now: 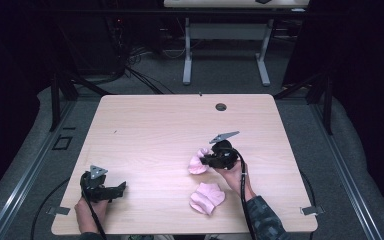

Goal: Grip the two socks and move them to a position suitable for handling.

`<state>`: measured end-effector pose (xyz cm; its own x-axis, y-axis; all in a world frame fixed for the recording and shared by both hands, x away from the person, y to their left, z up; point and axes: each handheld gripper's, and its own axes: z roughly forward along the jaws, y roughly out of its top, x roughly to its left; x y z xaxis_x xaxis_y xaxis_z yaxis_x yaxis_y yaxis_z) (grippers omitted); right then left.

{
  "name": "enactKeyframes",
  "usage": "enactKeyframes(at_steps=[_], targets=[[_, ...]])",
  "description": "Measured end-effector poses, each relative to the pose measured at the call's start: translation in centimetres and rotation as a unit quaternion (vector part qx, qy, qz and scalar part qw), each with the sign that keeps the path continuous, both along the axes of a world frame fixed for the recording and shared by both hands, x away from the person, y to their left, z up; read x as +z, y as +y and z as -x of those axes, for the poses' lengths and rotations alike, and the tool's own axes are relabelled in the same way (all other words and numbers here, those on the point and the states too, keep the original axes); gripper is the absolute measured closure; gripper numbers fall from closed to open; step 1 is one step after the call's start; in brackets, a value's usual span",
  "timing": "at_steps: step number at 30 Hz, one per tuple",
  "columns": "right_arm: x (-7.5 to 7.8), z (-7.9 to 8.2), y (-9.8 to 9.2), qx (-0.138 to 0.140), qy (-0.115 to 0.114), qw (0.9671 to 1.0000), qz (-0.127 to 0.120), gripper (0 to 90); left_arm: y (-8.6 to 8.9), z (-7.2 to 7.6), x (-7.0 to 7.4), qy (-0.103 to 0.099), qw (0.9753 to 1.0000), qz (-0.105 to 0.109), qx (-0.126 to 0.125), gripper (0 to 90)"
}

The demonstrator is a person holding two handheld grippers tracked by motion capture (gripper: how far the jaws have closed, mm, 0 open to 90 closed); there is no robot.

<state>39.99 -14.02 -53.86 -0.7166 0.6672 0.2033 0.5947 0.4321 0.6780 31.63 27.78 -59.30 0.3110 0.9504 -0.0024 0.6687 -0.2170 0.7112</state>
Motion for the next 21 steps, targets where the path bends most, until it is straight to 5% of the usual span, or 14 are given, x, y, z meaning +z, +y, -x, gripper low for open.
enactKeyframes(at_steps=[6, 10, 15, 21], targets=[[-1.9, -0.5, -0.1, -0.017, 0.008, 0.9994, 0.03, 73.1, 0.0, 0.0, 0.0, 0.0, 1.0, 0.0, 0.0, 0.4], [-2.6, -0.6, -0.5, -0.027, 0.015, 0.9992, 0.025, 45.0, 0.0, 0.0, 0.0, 0.0, 1.0, -0.001, 0.0, 0.4], [-0.7, 0.4, -2.1, -0.035, -0.007, 0.9992, 0.016, 25.9, 0.0, 0.0, 0.0, 0.001, 1.0, -0.001, 0.002, 0.3], [0.9, 2.1, -3.9, -0.025, -0.03, 0.9991, 0.014, 16.2, -0.5, -0.2, 0.3, 0.015, 0.9998, -0.007, 0.014, 0.0]])
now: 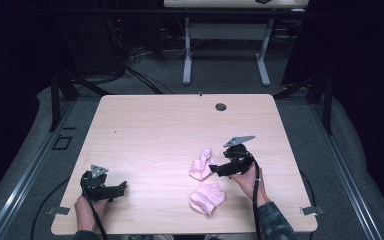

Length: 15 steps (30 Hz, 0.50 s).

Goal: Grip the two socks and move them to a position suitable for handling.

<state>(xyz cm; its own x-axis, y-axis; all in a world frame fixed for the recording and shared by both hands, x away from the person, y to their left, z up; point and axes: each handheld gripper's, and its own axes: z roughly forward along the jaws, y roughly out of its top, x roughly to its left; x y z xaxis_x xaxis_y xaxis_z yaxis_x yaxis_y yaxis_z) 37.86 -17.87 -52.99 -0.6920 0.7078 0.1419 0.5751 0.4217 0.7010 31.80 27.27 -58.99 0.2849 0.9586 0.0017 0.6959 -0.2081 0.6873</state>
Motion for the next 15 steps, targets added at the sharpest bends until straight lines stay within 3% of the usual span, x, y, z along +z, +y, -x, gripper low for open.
enactKeyframes(at_steps=[4, 7, 10, 12, 15], targets=[[0.6, 1.3, -1.1, 0.004, -0.007, 0.9999, 0.006, 19.2, -1.2, 0.9, 1.7, -0.008, 0.9995, 0.028, -0.008, 0.0], [0.6, 2.2, -1.5, 0.001, -0.013, 0.9999, 0.009, 21.2, -3.1, 1.9, 3.2, -0.019, 0.9982, 0.047, -0.033, 0.0], [0.4, 3.0, -1.7, 0.004, -0.009, 0.9999, 0.014, 22.5, -5.5, 3.0, 4.0, -0.02, 0.9956, 0.065, -0.065, 0.0], [0.2, 3.3, -1.7, 0.007, -0.01, 0.9998, 0.014, 23.5, -7.1, 3.6, 4.3, -0.014, 0.992, 0.09, -0.087, 0.0], [-0.1, 3.8, -1.6, 0.012, -0.008, 0.9997, 0.02, 25.6, -9.6, 4.6, 4.4, -0.011, 0.9894, 0.086, -0.117, 0.3]])
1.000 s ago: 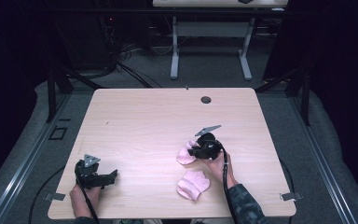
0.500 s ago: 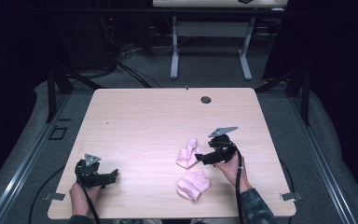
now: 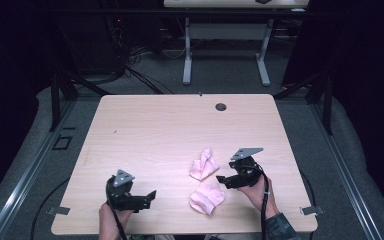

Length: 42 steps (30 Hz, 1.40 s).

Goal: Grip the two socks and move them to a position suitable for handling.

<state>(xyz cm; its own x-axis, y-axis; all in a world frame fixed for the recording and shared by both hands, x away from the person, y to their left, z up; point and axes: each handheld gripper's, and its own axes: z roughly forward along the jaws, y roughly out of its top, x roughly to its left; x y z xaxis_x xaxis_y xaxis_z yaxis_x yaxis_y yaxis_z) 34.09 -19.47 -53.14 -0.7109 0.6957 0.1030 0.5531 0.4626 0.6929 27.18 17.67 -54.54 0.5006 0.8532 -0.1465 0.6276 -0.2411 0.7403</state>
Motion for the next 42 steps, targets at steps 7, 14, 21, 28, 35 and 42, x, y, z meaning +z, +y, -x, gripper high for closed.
enactKeyframes(at_steps=[7, 14, 21, 28, 35, 42], targets=[[-1.3, 0.7, 0.8, 0.015, 0.008, 0.9998, 0.007, 34.1, -4.9, 1.3, -0.5, 0.012, 0.9977, 0.005, -0.067, 4.0], [-2.6, 1.0, 1.8, 0.034, 0.017, 0.9992, 0.014, 41.1, -8.8, 1.7, -1.7, 0.02, 0.9929, -0.008, -0.117, 15.0], [-3.3, 0.9, 2.4, 0.039, 0.019, 0.9988, 0.021, 48.0, -11.6, 1.4, -2.2, 0.018, 0.99, -0.025, -0.138, 25.1], [-3.7, 1.0, 2.4, 0.041, 0.022, 0.9986, 0.026, 54.7, -13.1, 1.3, -2.5, 0.016, 0.9882, -0.049, -0.144, 35.3], [-4.0, 1.2, 2.6, 0.047, 0.023, 0.9982, 0.028, 64.8, -13.5, 1.5, -2.9, 0.016, 0.9865, -0.066, -0.149, 54.8], [-4.1, 1.5, 2.6, 0.054, 0.024, 0.998, 0.025, 80.2, -14.0, 1.9, -2.9, -0.003, 0.9848, -0.083, -0.152, 71.8]])
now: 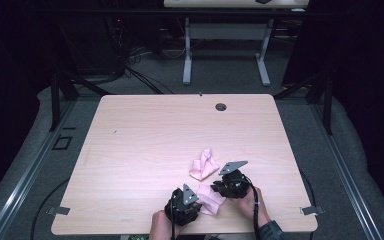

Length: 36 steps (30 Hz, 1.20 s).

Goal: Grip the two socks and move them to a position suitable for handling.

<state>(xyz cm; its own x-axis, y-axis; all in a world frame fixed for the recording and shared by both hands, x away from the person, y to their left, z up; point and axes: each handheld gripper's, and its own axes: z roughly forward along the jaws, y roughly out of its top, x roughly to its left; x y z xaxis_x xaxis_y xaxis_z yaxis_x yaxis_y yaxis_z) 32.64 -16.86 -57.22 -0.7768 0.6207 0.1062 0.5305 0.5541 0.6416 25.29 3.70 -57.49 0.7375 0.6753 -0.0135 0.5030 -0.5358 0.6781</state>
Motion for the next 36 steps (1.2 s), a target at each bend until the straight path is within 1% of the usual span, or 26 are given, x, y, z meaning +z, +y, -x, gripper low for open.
enactKeyframes(at_steps=[1, 2, 3, 5, 7, 10, 12, 13, 15, 16, 17, 18, 20, 23, 24, 25, 27, 28, 29, 30, 31, 32, 33, 34, 35, 36], targets=[[0.0, 0.1, 0.0, 0.001, 0.001, 1.0, -0.002, 81.5, -0.1, 0.1, 0.0, 0.001, 1.0, 0.003, -0.001, 76.2], [-0.1, 0.1, 0.0, 0.002, 0.0, 1.0, -0.002, 82.1, -0.2, 0.1, 0.0, -0.003, 1.0, 0.001, -0.003, 79.3], [-0.1, 0.2, 0.0, 0.0, 0.0, 1.0, -0.003, 82.6, -0.2, 0.1, 0.0, -0.002, 1.0, 0.002, -0.005, 82.8], [-0.1, 0.3, 0.0, -0.005, -0.001, 1.0, -0.008, 83.1, -0.2, 0.1, -0.1, -0.003, 1.0, 0.002, -0.005, 85.5], [-0.2, 0.4, -0.1, -0.011, 0.0, 0.9998, -0.014, 83.4, 0.0, 0.0, 0.0, -0.001, 1.0, 0.006, -0.002, 86.4], [0.2, 0.8, -0.6, -0.023, -0.007, 0.9995, -0.022, 83.6, 0.9, -0.3, 0.3, 0.013, 0.9997, 0.022, 0.004, 86.6], [0.6, 1.1, -1.1, -0.034, -0.012, 0.9987, -0.036, 83.6, 1.6, -0.5, 0.7, 0.02, 0.9991, 0.036, 0.009, 86.6], [0.8, 1.2, -1.3, -0.038, -0.018, 0.9984, -0.039, 83.6, 1.9, -0.6, 0.9, 0.023, 0.999, 0.038, 0.011, 86.6], [1.4, 1.5, -1.8, -0.05, -0.017, 0.9975, -0.047, 83.6, 2.7, -0.8, 1.4, 0.028, 0.9985, 0.044, 0.015, 86.7], [1.5, 1.7, -2.0, -0.06, -0.02, 0.9969, -0.047, 83.7, 3.1, -0.9, 1.6, 0.034, 0.9982, 0.046, 0.015, 86.7], [1.7, 1.8, -2.1, -0.067, -0.021, 0.9966, -0.042, 83.7, 3.4, -1.1, 1.8, 0.045, 0.9976, 0.051, 0.015, 86.7], [1.8, 2.0, -2.3, -0.074, -0.018, 0.9963, -0.042, 83.7, 3.8, -1.3, 2.0, 0.053, 0.9971, 0.052, 0.014, 86.7], [1.7, 2.3, -2.5, -0.087, -0.013, 0.9951, -0.043, 83.7, 4.4, -1.7, 2.3, 0.063, 0.9967, 0.049, 0.014, 86.7], [1.5, 2.7, -2.7, -0.107, -0.006, 0.9937, -0.033, 83.7, 5.1, -2.3, 2.7, 0.078, 0.9958, 0.045, 0.014, 86.7], [1.5, 2.8, -2.7, -0.113, -0.004, 0.9928, -0.038, 83.7, 5.3, -2.4, 2.8, 0.078, 0.9958, 0.046, 0.018, 86.6], [1.5, 3.0, -2.8, -0.117, 0.0, 0.9925, -0.033, 83.7, 5.5, -2.6, 2.8, 0.079, 0.9957, 0.043, 0.021, 86.6], [1.5, 3.3, -2.8, -0.124, -0.005, 0.9917, -0.032, 83.6, 5.9, -2.9, 2.9, 0.083, 0.9952, 0.044, 0.029, 86.6], [1.5, 3.5, -2.8, -0.123, -0.004, 0.992, -0.029, 83.5, 6.1, -2.9, 2.8, 0.085, 0.995, 0.044, 0.03, 86.6], [1.5, 3.5, -2.8, -0.124, -0.007, 0.9917, -0.032, 83.5, 6.3, -2.9, 2.8, 0.084, 0.995, 0.043, 0.034, 86.5], [1.5, 3.7, -2.8, -0.124, -0.004, 0.9918, -0.031, 83.4, 6.4, -2.9, 2.8, 0.083, 0.9952, 0.038, 0.034, 86.5], [1.4, 3.7, -2.8, -0.123, -0.006, 0.9919, -0.029, 83.3, 6.5, -2.8, 2.6, 0.081, 0.9954, 0.036, 0.036, 86.3], [1.3, 3.7, -2.8, -0.12, -0.001, 0.9923, -0.029, 83.2, 6.5, -2.8, 2.5, 0.082, 0.9955, 0.033, 0.035, 86.1], [1.2, 3.7, -2.8, -0.12, -0.004, 0.9924, -0.029, 82.8, 6.5, -2.7, 2.3, 0.083, 0.9954, 0.032, 0.035, 85.3], [1.1, 3.7, -2.7, -0.121, 0.0, 0.9922, -0.03, 82.3, 6.5, -2.7, 2.2, 0.085, 0.9952, 0.031, 0.037, 84.2], [1.0, 3.7, -2.7, -0.12, 0.002, 0.9925, -0.025, 80.8, 6.6, -2.6, 2.0, 0.087, 0.9949, 0.033, 0.038, 81.1], [1.0, 3.7, -2.7, -0.121, 0.0, 0.9922, -0.029, 78.2, 6.7, -2.6, 2.0, 0.088, 0.9948, 0.034, 0.039, 77.6]])
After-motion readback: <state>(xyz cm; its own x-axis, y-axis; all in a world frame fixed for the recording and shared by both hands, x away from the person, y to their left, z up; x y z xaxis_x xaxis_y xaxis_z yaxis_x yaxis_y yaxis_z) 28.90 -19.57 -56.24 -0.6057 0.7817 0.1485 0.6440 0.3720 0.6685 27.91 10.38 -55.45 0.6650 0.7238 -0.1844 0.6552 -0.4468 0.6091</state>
